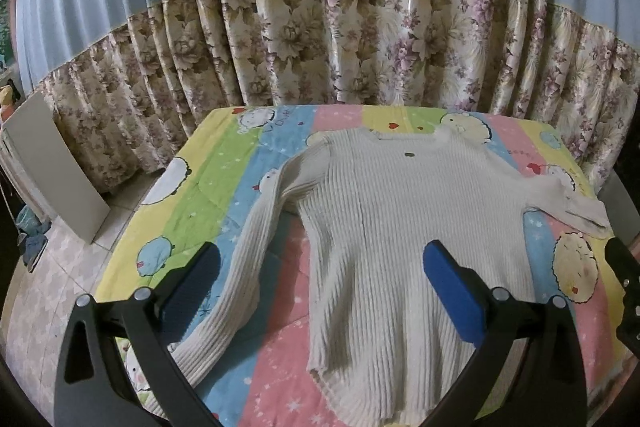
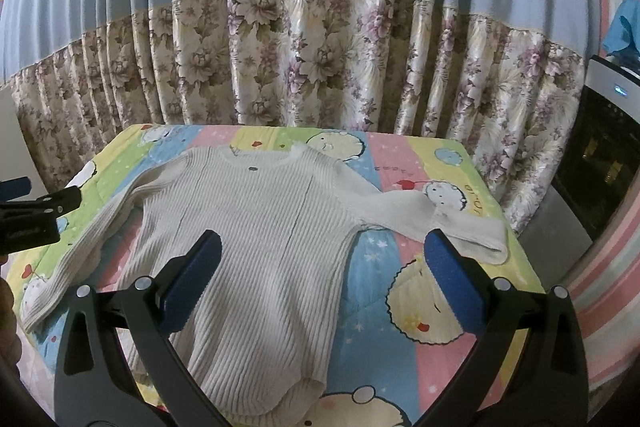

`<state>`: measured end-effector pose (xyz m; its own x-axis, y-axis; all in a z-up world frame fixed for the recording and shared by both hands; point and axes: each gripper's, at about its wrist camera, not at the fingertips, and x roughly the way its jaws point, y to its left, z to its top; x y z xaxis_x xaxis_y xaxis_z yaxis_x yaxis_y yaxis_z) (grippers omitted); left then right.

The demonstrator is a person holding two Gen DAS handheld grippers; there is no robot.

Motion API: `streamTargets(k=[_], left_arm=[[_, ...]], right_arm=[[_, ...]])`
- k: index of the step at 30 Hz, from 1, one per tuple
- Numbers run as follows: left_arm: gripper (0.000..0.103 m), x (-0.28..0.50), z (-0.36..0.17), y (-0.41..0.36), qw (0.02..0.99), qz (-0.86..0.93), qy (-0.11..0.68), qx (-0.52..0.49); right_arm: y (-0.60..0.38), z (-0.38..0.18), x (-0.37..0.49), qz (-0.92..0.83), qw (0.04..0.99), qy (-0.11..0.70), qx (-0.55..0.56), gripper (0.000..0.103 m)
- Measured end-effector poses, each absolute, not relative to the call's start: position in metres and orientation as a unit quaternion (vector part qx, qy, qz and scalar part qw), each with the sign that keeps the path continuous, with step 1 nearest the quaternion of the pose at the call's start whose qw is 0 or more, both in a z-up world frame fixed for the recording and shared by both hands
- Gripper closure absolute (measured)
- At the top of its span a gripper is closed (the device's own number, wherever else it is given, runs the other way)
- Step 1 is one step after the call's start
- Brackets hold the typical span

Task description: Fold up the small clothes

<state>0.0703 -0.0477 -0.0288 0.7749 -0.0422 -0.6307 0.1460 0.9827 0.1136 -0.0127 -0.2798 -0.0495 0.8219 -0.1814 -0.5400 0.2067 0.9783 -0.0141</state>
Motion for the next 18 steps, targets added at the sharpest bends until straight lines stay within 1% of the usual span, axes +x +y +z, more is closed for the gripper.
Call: streamTargets(k=[4, 9, 16, 18], left_arm=[[0.001, 0.086, -0.034, -0.056, 0.937, -0.065, 0.335, 0.074], [0.001, 0.116, -0.048, -0.075, 0.932, -0.061, 0.343, 0.100], [0.001, 0.168, -0.069, -0.111, 0.926, -0.075, 0.353, 0.112], [0.001, 0.182, -0.076, -0.124, 0.922, -0.086, 0.359, 0.113]], right_arm=[[-0.291, -0.059, -0.001, -0.085, 0.956, 0.279, 0.012, 0.003], [-0.318, -0.076, 0.022, -0.081, 0.952, 0.293, -0.016, 0.003], [-0.367, -0.101, 0.051, -0.121, 0.942, 0.311, -0.033, 0.003], [-0.380, -0.109, 0.056, -0.133, 0.940, 0.311, -0.046, 0.006]])
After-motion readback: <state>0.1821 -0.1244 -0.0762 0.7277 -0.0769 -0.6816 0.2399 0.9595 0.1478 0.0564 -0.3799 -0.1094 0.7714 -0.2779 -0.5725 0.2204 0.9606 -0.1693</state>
